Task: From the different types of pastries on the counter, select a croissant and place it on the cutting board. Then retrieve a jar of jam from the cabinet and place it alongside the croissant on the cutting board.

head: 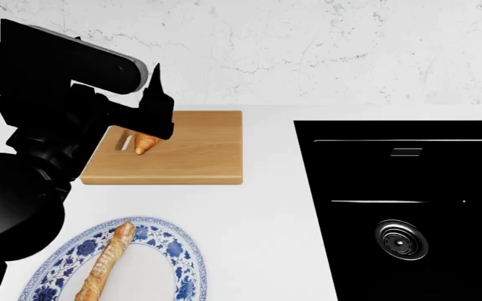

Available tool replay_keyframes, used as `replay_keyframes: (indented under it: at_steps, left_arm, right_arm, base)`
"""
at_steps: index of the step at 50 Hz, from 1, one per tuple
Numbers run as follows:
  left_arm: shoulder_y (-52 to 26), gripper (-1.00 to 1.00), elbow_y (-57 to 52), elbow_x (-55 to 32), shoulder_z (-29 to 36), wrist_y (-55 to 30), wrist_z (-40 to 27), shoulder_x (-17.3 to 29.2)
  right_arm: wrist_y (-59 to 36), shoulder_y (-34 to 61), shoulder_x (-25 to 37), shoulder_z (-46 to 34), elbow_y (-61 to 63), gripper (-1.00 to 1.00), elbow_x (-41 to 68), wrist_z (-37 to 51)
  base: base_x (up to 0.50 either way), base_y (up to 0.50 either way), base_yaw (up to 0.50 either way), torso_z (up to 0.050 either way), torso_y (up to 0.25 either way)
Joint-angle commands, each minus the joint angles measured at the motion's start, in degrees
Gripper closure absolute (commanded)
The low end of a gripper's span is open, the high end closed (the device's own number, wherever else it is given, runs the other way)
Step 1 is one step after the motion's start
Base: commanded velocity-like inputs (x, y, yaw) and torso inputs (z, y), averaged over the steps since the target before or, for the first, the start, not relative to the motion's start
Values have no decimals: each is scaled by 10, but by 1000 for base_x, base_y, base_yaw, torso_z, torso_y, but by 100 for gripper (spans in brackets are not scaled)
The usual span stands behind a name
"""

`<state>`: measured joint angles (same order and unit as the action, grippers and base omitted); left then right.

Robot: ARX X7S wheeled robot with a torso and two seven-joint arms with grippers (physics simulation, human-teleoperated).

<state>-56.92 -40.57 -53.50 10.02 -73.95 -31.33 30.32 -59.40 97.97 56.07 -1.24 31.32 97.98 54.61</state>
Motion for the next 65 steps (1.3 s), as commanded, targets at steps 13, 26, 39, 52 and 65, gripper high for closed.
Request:
replay_keyframes:
  at_steps: [13,26,39,52,65]
  left_arm:
    - [0,-100,8,7,21,11,-1,2]
    - [3,-100,8,6,24,16,-3,6]
    - [11,-100,14,14,33,30,1,11]
    - [7,-100,15,9,35,28,-2,14]
    - [11,-100,16,9,36,37,-2,17]
  right_arm:
    - [-50,173,-81,-184,-220,-100,-215,-189]
    - [-45,242,-113,-264,-337,-100,-318,-289]
    - [-63,314,-156,-324,-452,-100,-380,-343]
    - [-127,369,-217,-350,-555,-100,-458,-422]
    - [-218,369,-270,-326,-583,-100,-654,-558]
  base:
    - [0,0,0,0,0]
    - [0,0,0,0,0]
    - [0,0,0,0,0]
    - [0,0,0,0,0]
    - [0,0,0,0,0]
